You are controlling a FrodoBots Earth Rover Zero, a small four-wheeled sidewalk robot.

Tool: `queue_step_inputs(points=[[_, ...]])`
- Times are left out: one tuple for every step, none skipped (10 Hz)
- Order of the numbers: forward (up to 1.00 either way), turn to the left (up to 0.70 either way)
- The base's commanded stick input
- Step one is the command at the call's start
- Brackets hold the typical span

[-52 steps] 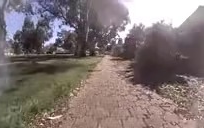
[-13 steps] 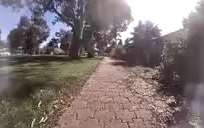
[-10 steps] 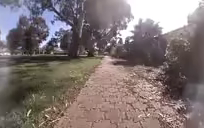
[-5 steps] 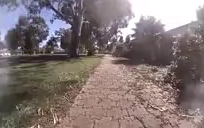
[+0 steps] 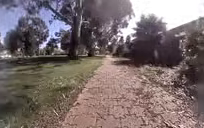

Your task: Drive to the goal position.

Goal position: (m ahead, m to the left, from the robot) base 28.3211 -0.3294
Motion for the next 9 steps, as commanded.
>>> queue_step_inputs(points=[[0.7,0.0],[0.7,-0.01],[0.7,-0.02],[0.7,-0.32],[0.7,-0.28],[0.7,-0.25],[0.7,0.0],[0.7,0.0],[0.7,0.0]])
